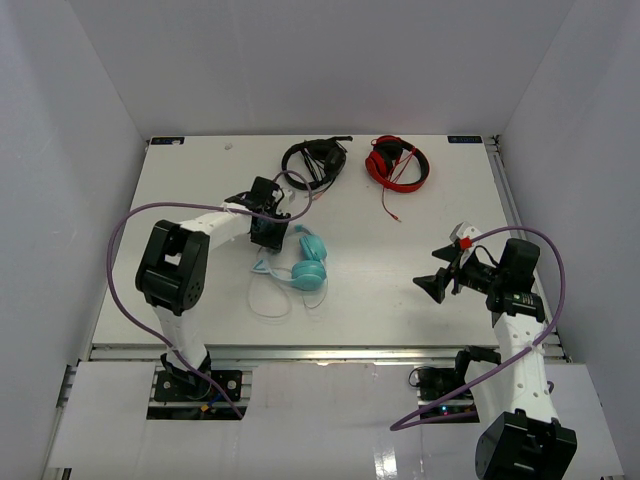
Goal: Wrap the headphones
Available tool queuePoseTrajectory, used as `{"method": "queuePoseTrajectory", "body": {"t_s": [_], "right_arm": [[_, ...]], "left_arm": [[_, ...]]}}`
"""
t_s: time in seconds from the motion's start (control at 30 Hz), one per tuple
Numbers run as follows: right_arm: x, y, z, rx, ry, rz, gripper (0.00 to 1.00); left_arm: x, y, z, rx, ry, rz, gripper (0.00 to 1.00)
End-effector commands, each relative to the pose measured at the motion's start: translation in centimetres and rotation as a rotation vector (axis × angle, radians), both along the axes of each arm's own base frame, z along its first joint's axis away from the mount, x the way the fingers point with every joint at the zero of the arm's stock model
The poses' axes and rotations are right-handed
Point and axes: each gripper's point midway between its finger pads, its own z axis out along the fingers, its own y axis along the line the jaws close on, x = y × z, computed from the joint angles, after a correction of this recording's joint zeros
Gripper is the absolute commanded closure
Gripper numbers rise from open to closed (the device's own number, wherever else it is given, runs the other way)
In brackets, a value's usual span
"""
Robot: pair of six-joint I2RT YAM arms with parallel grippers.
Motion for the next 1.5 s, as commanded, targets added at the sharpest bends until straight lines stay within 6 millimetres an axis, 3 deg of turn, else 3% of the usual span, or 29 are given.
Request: {"method": "queuePoseTrajectory", "body": {"t_s": [0.0,0.2,0.33,0.43,0.53,0.6,0.7,0.8,0.9,1.03,1.17,1.23,1.47], "right_arm": [[0.0,0.0,0.5,0.003,-0.022,0.012,0.08],[0.1,-0.1,0.5,0.001,-0.023,0.004,0.08],[0.1,-0.3,0.4,-0.002,-0.020,-0.006,0.09],[0.0,-0.4,0.4,-0.002,-0.015,-0.009,0.08],[-0.2,-0.3,0.4,-0.009,-0.025,0.001,0.08],[-0.4,-0.1,0.5,-0.011,-0.037,0.021,0.08],[-1.7,1.0,1.2,-0.040,-0.125,0.146,0.08],[-1.3,2.0,4.0,-0.076,-0.220,0.248,0.09],[0.2,3.4,5.6,-0.114,-0.194,0.277,0.08],[2.3,8.5,6.6,-0.198,-0.132,0.280,0.09],[2.3,13.0,8.2,-0.103,-0.045,0.382,0.10],[1.3,14.6,8.6,-0.054,-0.032,0.487,0.10],[-0.2,16.8,8.3,0.028,-0.046,0.662,0.10]], "left_arm": [[0.8,-1.3,0.8,0.001,-0.052,-0.032,0.58],[0.9,-1.0,1.5,0.016,-0.080,-0.023,0.86],[1.8,-0.8,5.0,0.003,-0.168,0.004,0.99],[2.0,-0.9,8.0,-0.025,-0.228,0.009,1.00],[1.5,-1.0,12.7,-0.091,-0.316,0.034,1.00],[0.6,-0.9,15.5,-0.143,-0.362,0.057,1.00],[-1.6,-0.9,17.4,-0.217,-0.368,0.066,1.00],[-3.9,-0.5,20.0,-0.295,-0.397,0.101,1.00],[-5.1,0.1,21.5,-0.337,-0.427,0.149,1.00],[-5.5,0.9,23.8,-0.389,-0.468,0.237,1.00],[-4.4,1.7,25.9,-0.427,-0.496,0.338,1.00],[-3.9,1.8,26.4,-0.447,-0.490,0.369,1.00],[-2.5,1.3,28.1,-0.565,-0.481,0.465,1.00]]}}
